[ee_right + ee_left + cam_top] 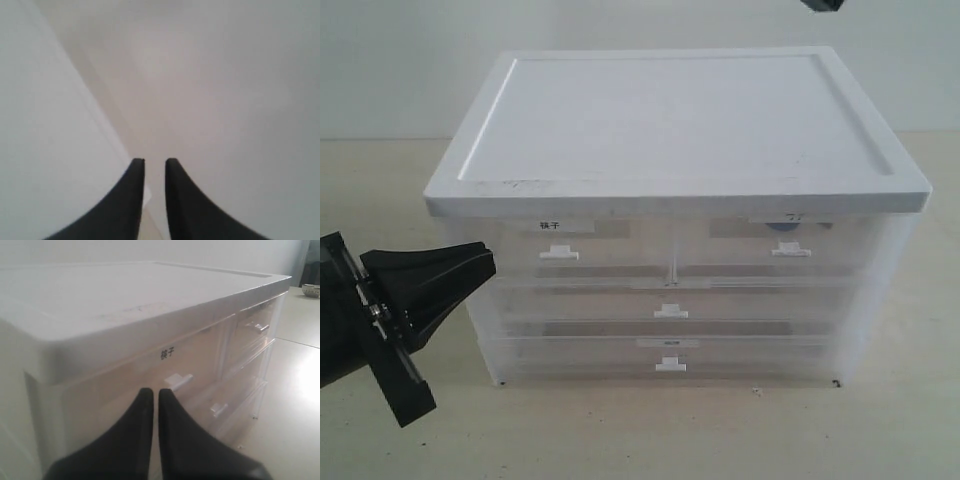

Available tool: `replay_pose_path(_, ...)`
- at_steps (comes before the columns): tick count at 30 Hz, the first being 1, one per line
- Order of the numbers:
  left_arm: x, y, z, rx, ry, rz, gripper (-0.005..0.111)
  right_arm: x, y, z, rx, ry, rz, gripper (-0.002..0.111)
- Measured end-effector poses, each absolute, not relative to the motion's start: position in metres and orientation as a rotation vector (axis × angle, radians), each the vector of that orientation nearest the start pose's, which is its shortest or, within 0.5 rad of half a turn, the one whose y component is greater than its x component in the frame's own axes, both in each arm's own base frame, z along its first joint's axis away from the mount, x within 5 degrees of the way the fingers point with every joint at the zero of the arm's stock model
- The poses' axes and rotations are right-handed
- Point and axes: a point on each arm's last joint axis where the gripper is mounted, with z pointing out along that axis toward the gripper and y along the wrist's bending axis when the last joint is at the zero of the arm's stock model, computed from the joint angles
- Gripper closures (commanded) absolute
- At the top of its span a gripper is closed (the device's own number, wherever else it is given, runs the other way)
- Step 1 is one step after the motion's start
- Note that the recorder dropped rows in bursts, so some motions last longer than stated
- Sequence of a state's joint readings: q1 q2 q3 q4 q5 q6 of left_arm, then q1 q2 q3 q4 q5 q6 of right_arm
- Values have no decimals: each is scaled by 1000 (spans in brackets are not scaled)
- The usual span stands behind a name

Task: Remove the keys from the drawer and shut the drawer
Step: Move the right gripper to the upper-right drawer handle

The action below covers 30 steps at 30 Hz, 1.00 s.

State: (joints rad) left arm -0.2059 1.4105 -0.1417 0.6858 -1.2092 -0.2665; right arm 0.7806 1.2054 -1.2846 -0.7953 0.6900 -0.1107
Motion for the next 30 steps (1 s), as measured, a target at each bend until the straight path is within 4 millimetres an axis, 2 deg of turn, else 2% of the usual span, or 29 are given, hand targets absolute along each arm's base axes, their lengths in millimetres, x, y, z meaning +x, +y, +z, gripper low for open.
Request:
replay_pose_path(2,166,-90,179,669,1527,-664,102,200,152,430,-1202,1601,-419,68)
replay_pose_path(6,166,-90,179,671,1526,-665,102,183,161,405,-1397,1711,-375,68)
replay_pose_path(10,166,-91,179,673,1526,-666,102,170,171,373,-1561,1709,-385,68)
replay_pose_path(14,165,-91,179,684,1524,-670,102,162,177,327,-1694,1630,-472,68)
replay_pose_path(17,165,-91,179,684,1524,-670,102,161,175,300,-1740,1537,-559,68)
replay_pose_path(20,165,-91,179,684,1524,-670,102,159,169,282,-1783,1392,-659,68)
replay_pose_path(25,165,-91,179,673,1533,-686,102,156,162,264,-1794,1262,-729,68)
replay_pose_path(30,165,-92,179,681,1532,-690,102,146,164,266,-1766,1191,-722,68)
